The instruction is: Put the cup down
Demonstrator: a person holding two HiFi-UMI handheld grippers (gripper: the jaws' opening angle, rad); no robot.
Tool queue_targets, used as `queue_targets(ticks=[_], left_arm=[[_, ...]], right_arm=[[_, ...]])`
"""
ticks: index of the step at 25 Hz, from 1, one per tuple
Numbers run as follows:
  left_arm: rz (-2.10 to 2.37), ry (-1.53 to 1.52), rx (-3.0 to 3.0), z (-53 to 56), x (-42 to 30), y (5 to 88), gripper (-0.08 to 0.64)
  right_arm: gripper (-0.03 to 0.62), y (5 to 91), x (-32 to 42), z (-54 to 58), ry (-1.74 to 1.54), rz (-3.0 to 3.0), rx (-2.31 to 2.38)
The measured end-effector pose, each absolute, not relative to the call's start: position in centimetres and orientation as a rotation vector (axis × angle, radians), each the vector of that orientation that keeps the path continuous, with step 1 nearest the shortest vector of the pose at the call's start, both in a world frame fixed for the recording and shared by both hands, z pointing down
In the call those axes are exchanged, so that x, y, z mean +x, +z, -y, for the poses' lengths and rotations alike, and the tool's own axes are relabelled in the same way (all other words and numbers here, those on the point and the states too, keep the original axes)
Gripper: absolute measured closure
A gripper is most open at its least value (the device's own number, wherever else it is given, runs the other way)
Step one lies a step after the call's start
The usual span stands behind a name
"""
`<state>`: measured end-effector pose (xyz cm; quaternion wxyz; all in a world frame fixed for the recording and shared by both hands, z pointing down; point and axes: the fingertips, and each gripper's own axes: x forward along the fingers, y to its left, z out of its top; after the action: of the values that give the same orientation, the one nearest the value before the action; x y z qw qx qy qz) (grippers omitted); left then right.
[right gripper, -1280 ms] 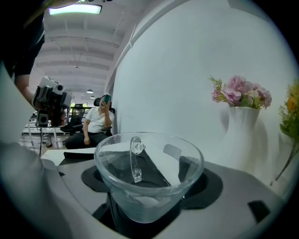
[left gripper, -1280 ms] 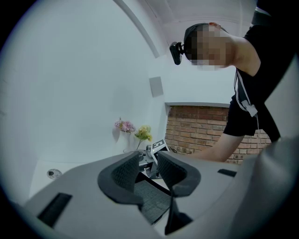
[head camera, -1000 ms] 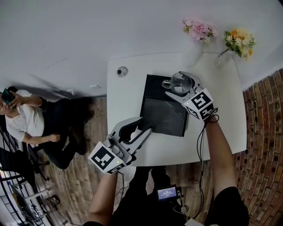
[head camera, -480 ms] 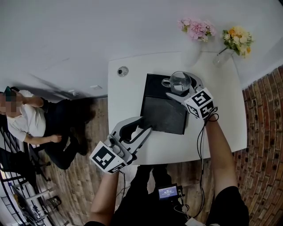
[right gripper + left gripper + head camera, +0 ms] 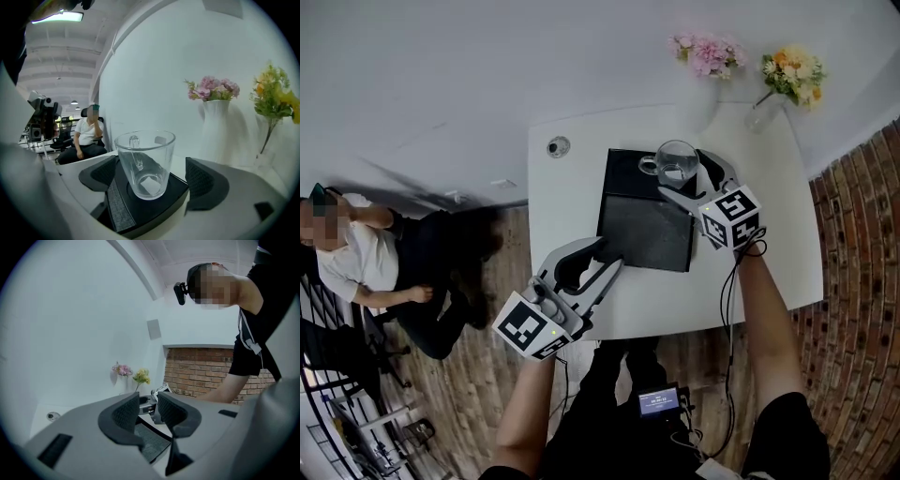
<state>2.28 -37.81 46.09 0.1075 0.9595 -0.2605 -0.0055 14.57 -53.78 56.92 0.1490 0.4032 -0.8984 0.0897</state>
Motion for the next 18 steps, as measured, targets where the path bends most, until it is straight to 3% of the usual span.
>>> queue_targets(ticks=[14, 18], left_arm=[[0.758, 0.025, 2.844, 36.2, 2.2, 45.5, 0.446], [0.742, 0.005, 2.854, 35.6, 2.3, 44.9, 0.446]], right_arm=[[0.124, 54.5, 16.7, 49.5, 0.415, 2.592, 1.331], [0.16, 53.2, 16.5, 47.8, 0.435, 2.61, 1.361]])
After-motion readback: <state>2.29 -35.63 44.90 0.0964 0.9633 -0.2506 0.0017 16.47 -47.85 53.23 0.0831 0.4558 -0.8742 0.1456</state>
